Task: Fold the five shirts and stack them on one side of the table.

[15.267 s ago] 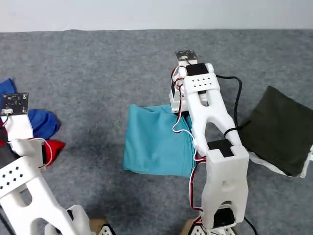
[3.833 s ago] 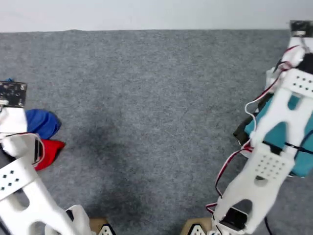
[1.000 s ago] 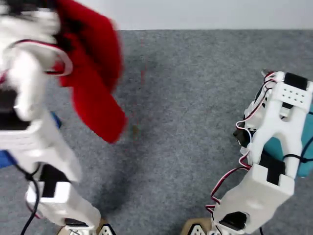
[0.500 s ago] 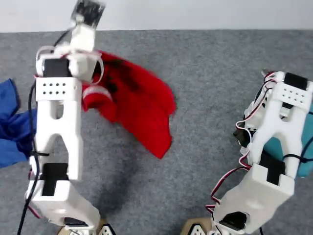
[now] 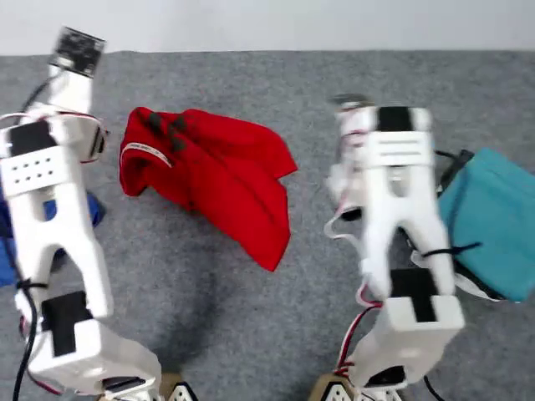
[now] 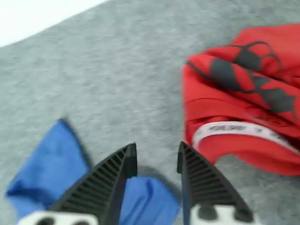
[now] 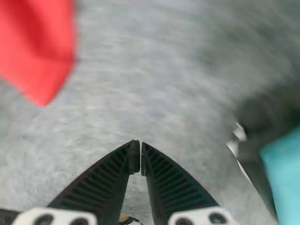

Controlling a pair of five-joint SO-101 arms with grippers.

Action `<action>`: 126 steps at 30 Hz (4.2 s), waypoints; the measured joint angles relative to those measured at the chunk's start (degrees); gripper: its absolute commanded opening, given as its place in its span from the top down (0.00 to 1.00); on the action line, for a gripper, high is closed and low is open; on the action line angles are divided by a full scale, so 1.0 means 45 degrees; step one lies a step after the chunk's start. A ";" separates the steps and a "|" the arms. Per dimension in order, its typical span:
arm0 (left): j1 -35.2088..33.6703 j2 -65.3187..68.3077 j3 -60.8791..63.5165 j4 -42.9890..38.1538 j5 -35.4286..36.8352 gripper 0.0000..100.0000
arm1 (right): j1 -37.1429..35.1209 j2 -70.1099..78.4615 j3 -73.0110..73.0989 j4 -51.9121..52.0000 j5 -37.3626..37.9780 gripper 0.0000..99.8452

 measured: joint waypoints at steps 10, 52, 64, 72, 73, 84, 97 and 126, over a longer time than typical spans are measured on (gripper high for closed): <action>-0.1563 -0.0957 -0.0039 0.2071 -0.0020 0.85 | -0.3829 0.2422 -0.0039 -0.1817 0.0664 0.81; -0.1993 -0.0957 0.0567 0.2110 -0.0020 0.85 | -0.1895 0.6154 -0.6505 0.0039 0.2208 0.79; -0.1993 -0.0957 0.0567 0.2579 -0.0020 0.85 | -0.2716 0.2227 -0.4552 0.0059 0.1680 0.80; -0.1993 -0.0957 0.0567 0.2579 -0.0020 0.85 | -0.3927 0.0606 -0.0098 -0.0020 0.1700 0.79; -0.1993 -0.0957 0.0567 0.2579 -0.0020 0.85 | -0.3927 0.0645 -0.0098 -0.0117 0.1700 0.79; -0.1993 -0.0957 0.0567 0.2579 -0.0020 0.85 | -0.3595 0.4024 -0.0215 -0.2501 0.2422 0.79; -0.1993 -0.0957 0.0567 0.2579 -0.0020 0.85 | -0.2872 0.7267 -0.3399 -0.2657 0.2774 0.79; -0.1700 -0.1543 0.0586 0.2579 -0.0020 0.85 | -0.0977 0.6095 -0.6330 0.0020 0.3595 0.99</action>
